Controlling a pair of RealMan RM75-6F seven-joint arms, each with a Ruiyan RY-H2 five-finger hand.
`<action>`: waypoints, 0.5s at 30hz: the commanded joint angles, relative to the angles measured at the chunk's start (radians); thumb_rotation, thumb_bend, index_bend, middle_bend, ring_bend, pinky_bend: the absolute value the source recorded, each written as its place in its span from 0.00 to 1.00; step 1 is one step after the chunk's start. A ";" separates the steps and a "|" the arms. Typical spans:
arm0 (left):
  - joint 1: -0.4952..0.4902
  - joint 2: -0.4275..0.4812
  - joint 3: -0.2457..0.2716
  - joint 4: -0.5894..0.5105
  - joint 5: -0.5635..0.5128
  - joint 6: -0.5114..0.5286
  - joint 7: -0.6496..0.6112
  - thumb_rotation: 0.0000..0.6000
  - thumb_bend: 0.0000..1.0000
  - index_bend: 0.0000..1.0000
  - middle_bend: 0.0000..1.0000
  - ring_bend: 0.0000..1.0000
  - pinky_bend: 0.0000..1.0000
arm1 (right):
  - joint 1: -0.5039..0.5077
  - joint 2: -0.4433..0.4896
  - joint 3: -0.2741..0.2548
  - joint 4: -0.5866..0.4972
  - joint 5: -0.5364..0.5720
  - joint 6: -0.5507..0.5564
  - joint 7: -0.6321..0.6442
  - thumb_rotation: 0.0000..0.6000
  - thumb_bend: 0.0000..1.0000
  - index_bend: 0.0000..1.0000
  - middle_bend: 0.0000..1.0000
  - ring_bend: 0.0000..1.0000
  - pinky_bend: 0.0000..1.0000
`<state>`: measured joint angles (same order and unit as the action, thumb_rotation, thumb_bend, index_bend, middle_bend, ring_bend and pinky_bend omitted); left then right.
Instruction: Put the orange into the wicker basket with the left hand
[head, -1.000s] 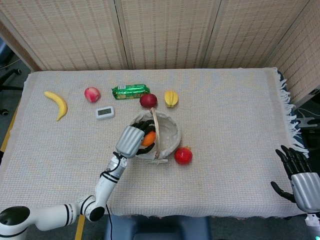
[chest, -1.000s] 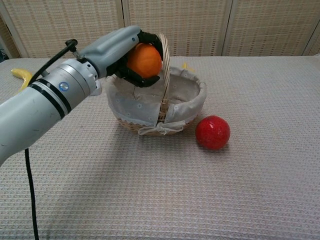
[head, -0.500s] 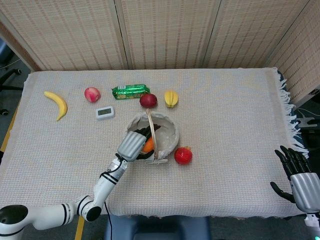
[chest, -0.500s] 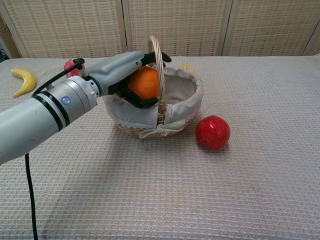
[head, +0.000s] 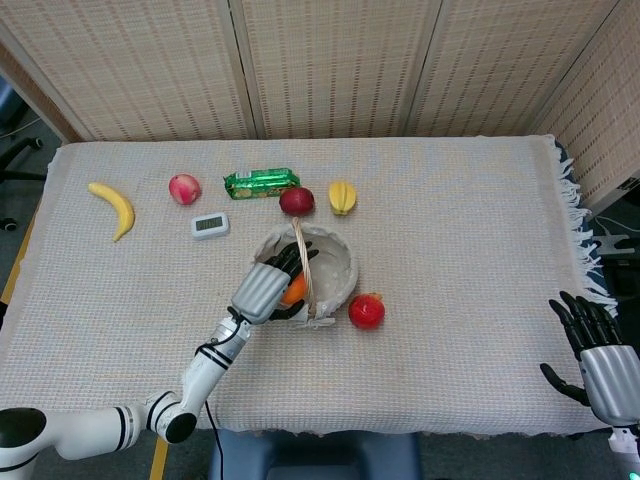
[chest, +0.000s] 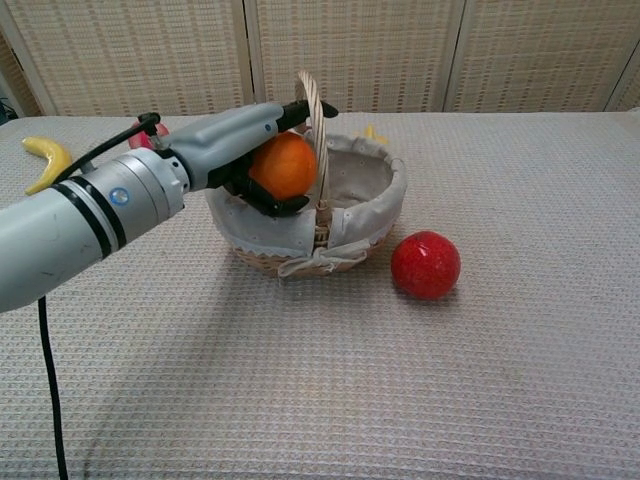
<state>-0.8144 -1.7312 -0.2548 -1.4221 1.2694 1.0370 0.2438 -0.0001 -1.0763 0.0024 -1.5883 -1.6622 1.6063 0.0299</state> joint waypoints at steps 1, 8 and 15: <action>-0.002 0.005 -0.003 -0.007 -0.014 -0.007 0.002 1.00 0.35 0.00 0.00 0.00 0.27 | 0.000 0.000 0.000 0.000 0.000 0.000 0.001 1.00 0.11 0.05 0.00 0.00 0.09; -0.031 -0.001 -0.028 0.020 -0.093 -0.040 0.082 1.00 0.32 0.00 0.00 0.00 0.24 | 0.000 0.000 0.000 0.002 -0.002 0.001 0.004 1.00 0.11 0.05 0.00 0.00 0.09; -0.055 0.002 -0.047 0.036 -0.148 -0.046 0.141 1.00 0.31 0.00 0.00 0.00 0.24 | 0.004 0.001 -0.001 0.001 -0.002 -0.007 0.001 1.00 0.11 0.06 0.00 0.00 0.09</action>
<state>-0.8680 -1.7326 -0.3002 -1.3870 1.1226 0.9854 0.3810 0.0039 -1.0748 0.0009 -1.5877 -1.6640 1.5997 0.0308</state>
